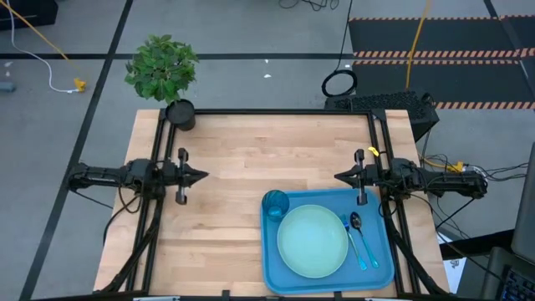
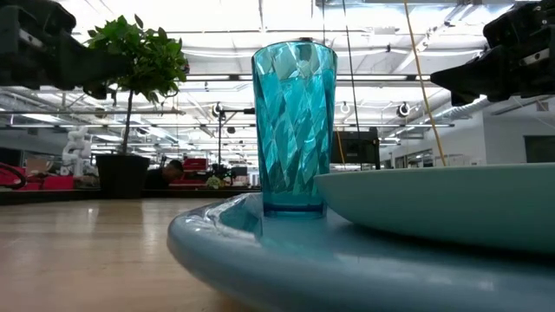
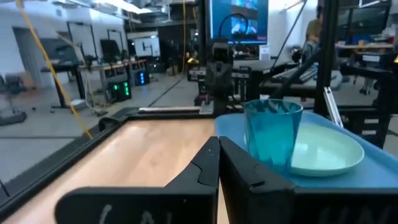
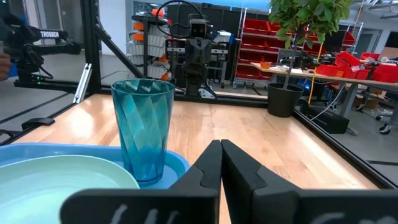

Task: Pick and place plate/cup/fork/spoon on tray
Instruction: Return to Home Position

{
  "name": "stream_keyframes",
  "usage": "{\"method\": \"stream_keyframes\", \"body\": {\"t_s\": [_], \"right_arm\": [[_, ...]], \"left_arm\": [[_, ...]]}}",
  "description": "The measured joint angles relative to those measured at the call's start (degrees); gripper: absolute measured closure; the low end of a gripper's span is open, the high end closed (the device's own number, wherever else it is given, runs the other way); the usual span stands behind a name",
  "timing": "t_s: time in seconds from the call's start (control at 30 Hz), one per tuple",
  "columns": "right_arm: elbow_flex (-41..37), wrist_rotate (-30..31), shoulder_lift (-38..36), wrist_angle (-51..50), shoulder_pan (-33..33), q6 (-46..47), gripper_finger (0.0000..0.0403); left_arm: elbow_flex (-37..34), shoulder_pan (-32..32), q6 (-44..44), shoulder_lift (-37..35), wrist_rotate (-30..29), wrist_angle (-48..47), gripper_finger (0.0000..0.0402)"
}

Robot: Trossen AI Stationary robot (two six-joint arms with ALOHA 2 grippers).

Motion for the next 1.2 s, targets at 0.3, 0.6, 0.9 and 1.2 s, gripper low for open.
{"method": "stream_keyframes", "body": {"t_s": [0.3, 0.6, 0.9, 1.2], "right_arm": [[0.0, 0.09, 0.05, 0.02, -0.01, 0.0, 0.0403], [0.0, 0.13, 0.08, 0.02, 0.0, 0.0, 0.0403], [0.0, 0.14, 0.08, 0.02, -0.01, 0.0, 0.0403], [0.0, 0.15, 0.08, 0.02, -0.01, 0.0, 0.0403]], "left_arm": [[0.01, 0.22, 1.02, -0.09, 1.35, -2.3, 0.0394], [0.07, 0.21, 3.27, 0.16, 1.43, -2.93, 0.0391], [0.07, 0.22, 3.22, 0.26, 1.42, -2.55, 0.0377], [0.0, 0.22, 3.14, 0.26, 1.4, -1.48, 0.0376]]}}
